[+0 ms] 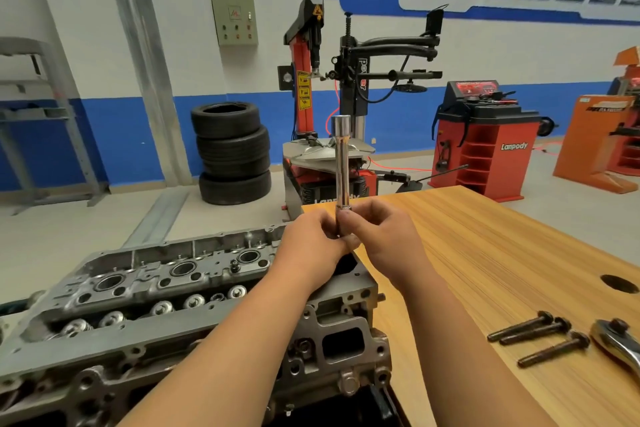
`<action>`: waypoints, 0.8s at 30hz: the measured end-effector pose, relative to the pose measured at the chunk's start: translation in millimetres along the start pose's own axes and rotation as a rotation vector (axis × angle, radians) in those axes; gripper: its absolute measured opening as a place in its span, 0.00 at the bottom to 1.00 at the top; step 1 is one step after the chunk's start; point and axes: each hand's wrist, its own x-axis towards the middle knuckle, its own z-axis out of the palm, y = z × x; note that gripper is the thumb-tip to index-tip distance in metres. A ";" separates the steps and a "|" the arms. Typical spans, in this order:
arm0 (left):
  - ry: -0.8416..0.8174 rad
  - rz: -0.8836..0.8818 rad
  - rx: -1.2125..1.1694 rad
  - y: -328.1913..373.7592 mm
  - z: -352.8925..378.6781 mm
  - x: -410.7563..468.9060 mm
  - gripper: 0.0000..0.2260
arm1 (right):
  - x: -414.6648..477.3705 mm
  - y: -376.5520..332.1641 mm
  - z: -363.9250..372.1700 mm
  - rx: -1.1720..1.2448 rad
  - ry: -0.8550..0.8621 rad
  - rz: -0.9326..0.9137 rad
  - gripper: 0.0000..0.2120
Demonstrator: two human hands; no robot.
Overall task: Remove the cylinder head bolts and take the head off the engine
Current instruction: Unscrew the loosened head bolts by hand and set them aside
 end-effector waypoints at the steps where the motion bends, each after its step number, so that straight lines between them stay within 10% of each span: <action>1: -0.016 -0.002 -0.004 -0.5 0.2 -0.2 0.08 | 0.6 0.9 -1.3 -0.013 -0.020 -0.006 0.05; 12: -0.127 0.054 0.026 1.7 -2.7 -7.3 0.07 | -8.5 -0.5 4.7 -0.093 -0.039 -0.108 0.02; 16: -0.189 0.022 0.013 -2.7 -3.5 -5.9 0.09 | -10.6 -2.2 1.8 0.081 -0.050 -0.080 0.15; 24: -0.098 0.019 0.080 2.2 -1.0 -3.4 0.07 | -7.9 2.4 9.6 0.014 0.058 -0.038 0.04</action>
